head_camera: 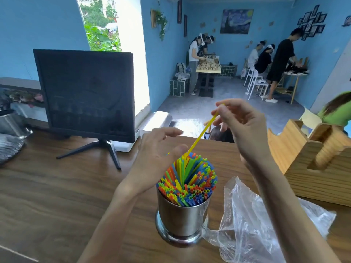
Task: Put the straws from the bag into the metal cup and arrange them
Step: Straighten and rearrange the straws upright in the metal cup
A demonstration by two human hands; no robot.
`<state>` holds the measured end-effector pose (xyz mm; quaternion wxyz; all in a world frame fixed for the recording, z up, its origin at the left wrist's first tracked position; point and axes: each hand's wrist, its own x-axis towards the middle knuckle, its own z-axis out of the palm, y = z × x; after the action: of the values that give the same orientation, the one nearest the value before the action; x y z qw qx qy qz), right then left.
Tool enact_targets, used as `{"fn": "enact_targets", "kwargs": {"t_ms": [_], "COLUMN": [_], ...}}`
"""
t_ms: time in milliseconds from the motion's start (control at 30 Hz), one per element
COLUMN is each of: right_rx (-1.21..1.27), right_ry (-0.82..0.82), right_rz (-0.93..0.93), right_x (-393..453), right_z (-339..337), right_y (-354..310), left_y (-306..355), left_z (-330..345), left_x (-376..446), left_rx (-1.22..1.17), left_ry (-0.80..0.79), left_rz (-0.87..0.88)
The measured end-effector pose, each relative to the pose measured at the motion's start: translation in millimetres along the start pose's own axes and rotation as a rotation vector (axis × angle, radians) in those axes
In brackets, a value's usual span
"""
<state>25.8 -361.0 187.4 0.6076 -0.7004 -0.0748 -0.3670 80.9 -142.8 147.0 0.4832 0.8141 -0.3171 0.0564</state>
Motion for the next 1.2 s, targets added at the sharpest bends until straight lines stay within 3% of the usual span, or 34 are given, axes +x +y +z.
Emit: {"fn": "enact_targets", "kwargs": {"t_ms": [167,300,400,567,633,767,967,1200], "right_rx": [0.155,0.167,0.070,-0.311,-0.339,-0.272,-0.351,-0.281], "right_ry": [0.126,0.093,-0.045,-0.469,-0.498,-0.258,-0.488,-0.462], "right_rz": [-0.102,-0.038,0.073,0.131,0.153,0.301,0.526,0.581], "right_x": [-7.1,-12.6,-20.2,-36.0,-36.5,-29.3,-29.8,-26.9], "right_z": [3.6,-2.6,-12.8,-11.3,-10.8,-21.0,-23.4,-20.0], "right_y": [-14.3,-8.3,5.1,24.0,26.5,31.8,31.7,31.5], "left_y": [12.5,12.2,7.3,12.6,18.8,24.1,18.5,7.3], "left_z": [1.8,-11.2,-30.3,-34.1,-27.3,-18.1,-7.1,-2.8], "left_x": [4.1,6.1,9.0,14.2,13.0,5.8,2.0,-3.4], "left_rx": [-0.124,-0.403,-0.615,-0.800,-0.737,-0.520,-0.376,-0.080], "left_ry": [-0.115,0.020,0.189,0.346,0.384,0.412,0.303,0.026], "left_rz": [-0.004,-0.018,-0.077,-0.097,-0.045,0.113,0.188,0.058]}}
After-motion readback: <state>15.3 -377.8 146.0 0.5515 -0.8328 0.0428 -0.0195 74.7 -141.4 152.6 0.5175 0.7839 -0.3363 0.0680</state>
